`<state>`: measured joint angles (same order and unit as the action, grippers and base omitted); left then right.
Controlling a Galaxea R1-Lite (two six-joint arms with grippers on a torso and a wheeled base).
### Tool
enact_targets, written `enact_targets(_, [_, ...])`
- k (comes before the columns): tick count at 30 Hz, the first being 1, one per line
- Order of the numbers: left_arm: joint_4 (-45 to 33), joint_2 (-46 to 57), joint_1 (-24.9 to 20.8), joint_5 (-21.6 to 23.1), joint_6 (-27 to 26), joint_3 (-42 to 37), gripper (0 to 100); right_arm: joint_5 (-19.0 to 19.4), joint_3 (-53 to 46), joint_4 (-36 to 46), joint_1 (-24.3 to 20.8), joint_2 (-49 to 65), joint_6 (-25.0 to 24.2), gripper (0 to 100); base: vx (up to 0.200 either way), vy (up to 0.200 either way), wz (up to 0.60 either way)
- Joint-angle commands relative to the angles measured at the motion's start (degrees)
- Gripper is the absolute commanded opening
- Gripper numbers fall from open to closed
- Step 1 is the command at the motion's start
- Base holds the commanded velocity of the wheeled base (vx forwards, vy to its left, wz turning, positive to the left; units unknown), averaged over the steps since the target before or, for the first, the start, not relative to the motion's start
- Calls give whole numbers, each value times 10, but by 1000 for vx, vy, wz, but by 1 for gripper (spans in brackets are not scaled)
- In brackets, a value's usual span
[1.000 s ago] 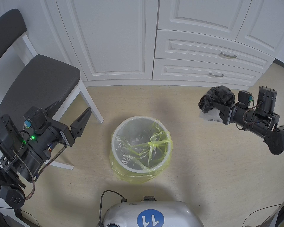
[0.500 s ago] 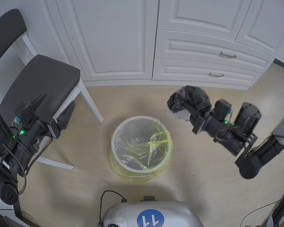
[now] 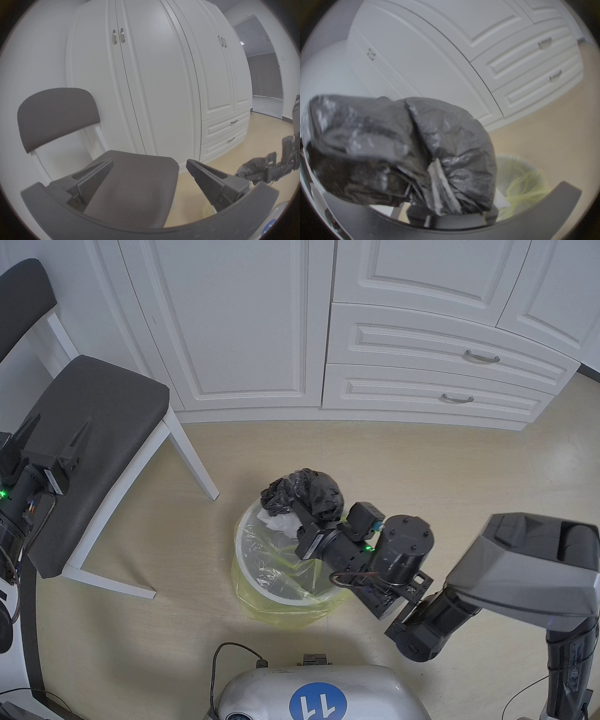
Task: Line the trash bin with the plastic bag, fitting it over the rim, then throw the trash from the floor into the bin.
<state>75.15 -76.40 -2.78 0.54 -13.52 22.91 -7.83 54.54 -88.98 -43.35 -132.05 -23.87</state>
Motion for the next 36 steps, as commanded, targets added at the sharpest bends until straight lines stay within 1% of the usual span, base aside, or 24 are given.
enact_targets(1, [-4, 29, 26, 10, 0, 6, 100, -11, 43, -10, -17, -66, -22, 0, 0, 0, 0])
enact_targets(5, [-19, 32, 30, 10, 1, 7, 100, -12, 68, -10, -12, -103, -27, 0, 0, 0, 0])
enact_targets(7, [-19, 32, 30, 10, 1, 7, 100, -12, 68, -10, -12, -103, -27, 0, 0, 0, 0])
enact_targets(10, [-26, 31, 30, 10, 2, 8, 100, -12, 94, -10, 3, -126, -26, 0, 0, 0, 0])
enact_targets(19, [-27, 31, 30, 10, 2, 7, 100, -11, 92, -10, 1, -127, -34, 0, 0, 0, 0])
enact_targets(21, [-26, 31, 30, 10, 2, 6, 100, -11, 86, -10, -5, -120, -49, 0, 0, 0, 0])
enact_targets(22, [-26, 31, 30, 10, 2, 6, 100, -11, 86, -10, -5, -120, -49, 0, 0, 0, 0])
enact_targets(23, [-26, 31, 30, 10, 1, 6, 100, -11, 81, -10, -13, -120, -66, 0, 0, 0, 0])
enact_targets(27, [-26, 31, 30, 10, 1, 6, 100, -4, 79, -10, -19, -121, -94, 0, 0, 0, 0])
enact_targets(28, [-27, 31, 30, 10, 1, 6, 100, -4, 76, -10, -21, -117, -121, 0, 0, 0, 0])
enact_targets(29, [-27, 31, 30, 10, 1, 6, 100, -4, 74, -10, -22, -117, -126, 0, 0, 0, 0])
enact_targets(30, [-27, 31, 30, 10, 1, 6, 100, -4, 65, -1, -31, -109, -144, 0, 0, 0, 0])
enact_targets(34, [-27, 31, 30, 10, 1, 6, 100, -4, 63, -1, -33, -108, -145, 0, 0, 0, 0])
enact_targets(36, [-27, 28, 30, 10, 1, 6, 100, -4, 64, -1, -24, -102, -144, 0, 0, 0, 0])
